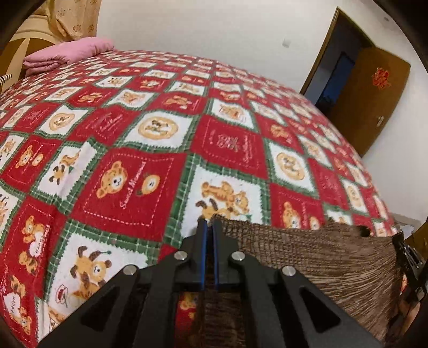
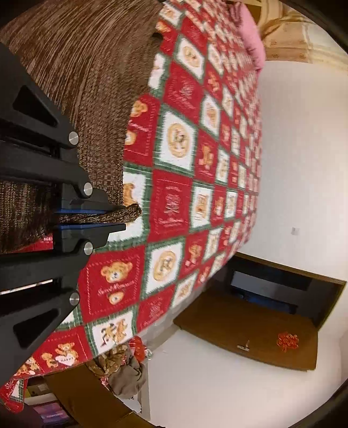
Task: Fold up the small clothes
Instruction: 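Lift the held sweater edge with both grippers and fold it over the other half, then open both grippers and release the folded brown sweater, then move the left gripper to the sweater's side edge and grasp it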
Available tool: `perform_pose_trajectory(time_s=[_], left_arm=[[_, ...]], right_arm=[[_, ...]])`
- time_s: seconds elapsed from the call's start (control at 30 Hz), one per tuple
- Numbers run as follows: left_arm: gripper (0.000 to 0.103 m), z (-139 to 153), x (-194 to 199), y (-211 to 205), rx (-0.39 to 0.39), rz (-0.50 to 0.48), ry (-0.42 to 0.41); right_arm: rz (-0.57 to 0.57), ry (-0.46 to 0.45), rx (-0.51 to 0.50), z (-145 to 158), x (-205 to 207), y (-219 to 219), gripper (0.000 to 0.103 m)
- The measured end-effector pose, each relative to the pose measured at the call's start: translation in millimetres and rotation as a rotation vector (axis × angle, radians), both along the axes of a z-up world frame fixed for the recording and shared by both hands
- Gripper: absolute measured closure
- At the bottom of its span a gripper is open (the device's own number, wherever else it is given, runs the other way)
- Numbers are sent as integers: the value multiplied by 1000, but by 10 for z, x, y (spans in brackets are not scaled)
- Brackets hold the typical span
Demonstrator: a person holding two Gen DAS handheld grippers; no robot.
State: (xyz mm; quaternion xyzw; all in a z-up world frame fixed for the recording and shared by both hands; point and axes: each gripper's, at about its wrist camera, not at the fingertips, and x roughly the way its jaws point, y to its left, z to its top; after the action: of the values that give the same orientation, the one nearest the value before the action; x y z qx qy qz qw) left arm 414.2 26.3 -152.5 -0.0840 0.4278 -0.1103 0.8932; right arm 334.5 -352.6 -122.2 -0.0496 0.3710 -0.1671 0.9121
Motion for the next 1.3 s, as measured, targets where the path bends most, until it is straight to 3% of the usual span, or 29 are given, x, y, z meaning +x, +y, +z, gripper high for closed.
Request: perform_pose_trajectory(time_s=[0.07, 0.13, 0.17, 0.2, 0.27, 0.3, 0.33, 0.4, 0.47, 0.5, 0.53, 0.77, 0.9, 1.03, 1.1, 1.3], left_arm=[[95, -20, 31, -56, 42, 2, 13], [91, -2, 17, -131, 108, 7, 11], [82, 4, -3, -165, 140, 10, 9], [61, 25, -33, -193, 191, 23, 9], [35, 88, -119, -180, 255, 50, 7], [33, 152, -219, -148, 254, 56, -7], [33, 192, -293, -119, 243, 50, -16], [29, 310, -530, -79, 236, 15, -43], [27, 389, -731, -119, 287, 0, -83], [27, 412, -826, -147, 312, -8, -103], [27, 427, -936, -179, 336, -17, -119], [22, 375, -1489, -316, 357, -50, -122], [22, 178, -1695, -422, 388, -63, -86], [21, -16, -1829, -438, 429, -32, -99], [15, -28, -1905, -441, 447, -3, -129], [13, -23, -1975, -412, 475, -6, -137]], right_arm=[[9, 108, 40, -143, 145, -46, 98], [0, 124, 47, -145, 168, -73, 97], [-2, 125, 43, -146, 159, -64, 97], [-7, 123, 31, -134, 142, -51, 96], [-35, 115, 8, -85, 95, -46, 88], [-52, 78, 14, 3, 5, -52, 86], [-79, 1, 26, 126, -127, -73, 86], [-160, -240, 59, 484, -634, -28, 86], [-165, -329, 63, 683, -1026, 128, 75], [-140, -317, 67, 702, -1149, 224, 60], [-101, -289, 83, 680, -1247, 318, 58], [13, -96, 143, 216, -1725, 789, 58], [-9, -14, 188, -97, -1797, 852, 71], [-16, -21, 157, -121, -1810, 875, 71], [-16, -20, 141, -118, -1811, 893, 71], [-18, -23, 155, -126, -1781, 855, 71]])
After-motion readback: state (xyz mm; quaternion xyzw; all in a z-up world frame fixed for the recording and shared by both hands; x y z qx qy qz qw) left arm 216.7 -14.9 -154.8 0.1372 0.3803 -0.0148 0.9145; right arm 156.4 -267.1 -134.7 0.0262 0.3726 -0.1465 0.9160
